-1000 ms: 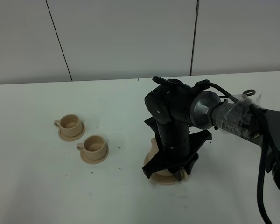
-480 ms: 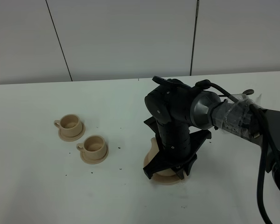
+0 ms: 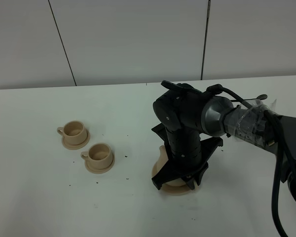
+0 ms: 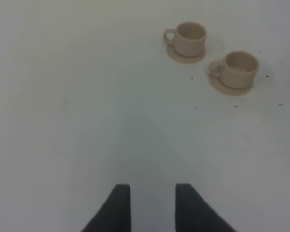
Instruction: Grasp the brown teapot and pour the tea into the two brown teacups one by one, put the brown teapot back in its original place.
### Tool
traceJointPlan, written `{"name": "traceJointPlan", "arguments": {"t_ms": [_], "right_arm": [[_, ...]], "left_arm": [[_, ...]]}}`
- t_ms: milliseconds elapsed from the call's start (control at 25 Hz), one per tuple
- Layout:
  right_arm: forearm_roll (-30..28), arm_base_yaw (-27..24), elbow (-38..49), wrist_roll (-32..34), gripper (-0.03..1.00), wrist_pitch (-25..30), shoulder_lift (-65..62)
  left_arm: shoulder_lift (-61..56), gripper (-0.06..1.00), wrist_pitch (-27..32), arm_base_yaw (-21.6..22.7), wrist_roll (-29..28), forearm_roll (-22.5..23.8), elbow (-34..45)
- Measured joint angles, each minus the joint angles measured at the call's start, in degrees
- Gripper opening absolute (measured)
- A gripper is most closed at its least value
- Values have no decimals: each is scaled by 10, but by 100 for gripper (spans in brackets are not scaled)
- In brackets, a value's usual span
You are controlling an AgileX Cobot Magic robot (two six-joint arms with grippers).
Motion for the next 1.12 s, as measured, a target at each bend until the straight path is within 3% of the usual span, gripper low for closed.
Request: {"name": "traceJointPlan", "arguments": {"t_ms": [1120], "right_arm": [[-4,-2,-10,-1,9,-9,-19]], "left_arm": [[0,30,0,0,1,0,0]]}}
